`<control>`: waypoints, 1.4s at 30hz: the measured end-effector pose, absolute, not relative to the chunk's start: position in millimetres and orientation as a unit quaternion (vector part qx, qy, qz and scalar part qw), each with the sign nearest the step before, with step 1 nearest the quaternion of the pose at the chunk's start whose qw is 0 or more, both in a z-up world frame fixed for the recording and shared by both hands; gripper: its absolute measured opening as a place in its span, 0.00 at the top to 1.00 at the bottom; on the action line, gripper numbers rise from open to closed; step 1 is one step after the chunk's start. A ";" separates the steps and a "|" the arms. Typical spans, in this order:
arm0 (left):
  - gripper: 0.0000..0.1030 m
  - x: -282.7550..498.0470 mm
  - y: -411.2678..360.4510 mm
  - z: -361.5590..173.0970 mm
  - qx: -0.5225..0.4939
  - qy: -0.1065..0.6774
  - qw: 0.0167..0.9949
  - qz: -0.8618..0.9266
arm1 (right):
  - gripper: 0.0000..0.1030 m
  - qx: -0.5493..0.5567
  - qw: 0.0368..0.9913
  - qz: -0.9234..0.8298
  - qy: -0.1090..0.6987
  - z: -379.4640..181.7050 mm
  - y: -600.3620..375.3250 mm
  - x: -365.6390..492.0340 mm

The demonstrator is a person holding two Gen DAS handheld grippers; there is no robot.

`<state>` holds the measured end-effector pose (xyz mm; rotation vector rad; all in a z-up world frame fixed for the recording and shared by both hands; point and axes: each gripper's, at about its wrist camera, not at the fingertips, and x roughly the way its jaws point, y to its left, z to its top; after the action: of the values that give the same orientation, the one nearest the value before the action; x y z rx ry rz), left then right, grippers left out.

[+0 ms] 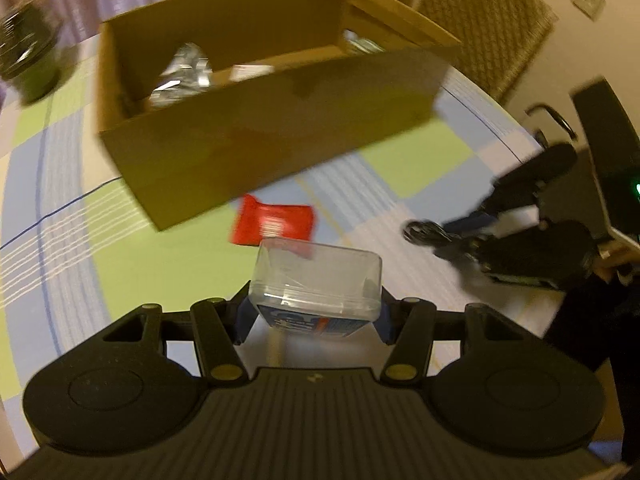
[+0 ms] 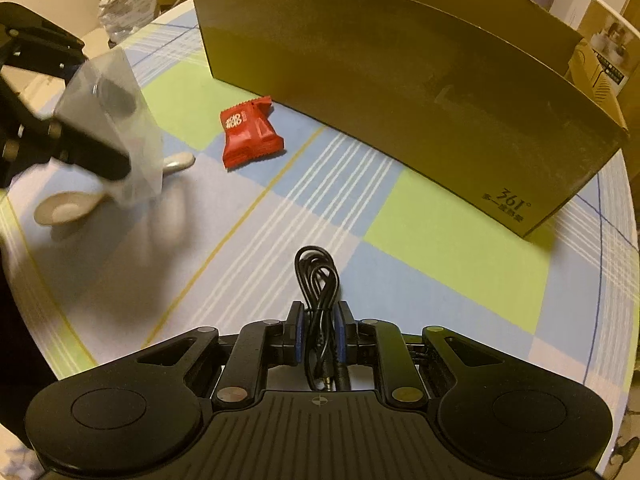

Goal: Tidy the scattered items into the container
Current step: 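Hold plastic box in left tool and cable in right tool, then carry plastic box with left tool and cable with right tool over the cardboard box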

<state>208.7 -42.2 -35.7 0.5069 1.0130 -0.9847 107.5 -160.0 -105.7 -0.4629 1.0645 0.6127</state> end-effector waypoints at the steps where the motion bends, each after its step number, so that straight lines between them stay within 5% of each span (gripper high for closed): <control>1: 0.49 203.5 -45.1 -38.6 0.233 0.462 0.728 -0.451 | 0.82 -0.215 0.792 0.285 0.495 -106.0 -161.1 106.9; 7: 0.49 184.3 -52.9 -54.5 0.230 0.476 0.715 -0.457 | 0.82 -0.214 0.795 0.286 0.490 -106.5 -167.3 105.3; 10: 0.49 180.0 -54.7 -62.0 0.234 0.478 0.712 -0.458 | 0.29 -0.216 0.801 0.281 0.482 -106.8 -168.5 105.0; 19: 0.49 176.7 -56.1 -69.8 0.228 0.482 0.710 -0.460 | 0.33 -0.208 0.798 0.289 0.487 -110.3 -166.7 105.3; 21: 0.49 177.0 -55.7 -69.4 0.226 0.482 0.711 -0.460 | 0.54 -0.202 0.797 0.295 0.487 -109.0 -165.9 106.7; 24: 0.49 175.2 -55.1 -67.3 0.225 0.480 0.711 -0.461 | 0.66 -0.207 0.796 0.297 0.486 -107.5 -162.6 108.0; 25: 0.49 174.6 -55.0 -67.6 0.226 0.480 0.711 -0.461 | 0.82 -0.207 0.795 0.299 0.485 -107.4 -161.9 108.3; 42: 0.49 171.6 -47.9 -51.0 0.216 0.470 0.728 -0.450 | 0.83 -0.183 0.817 0.280 0.469 -81.7 -172.6 96.4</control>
<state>171.6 -47.9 -51.0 0.4764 1.0369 -0.9919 96.4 -172.6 -81.7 -0.3909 0.9999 0.5968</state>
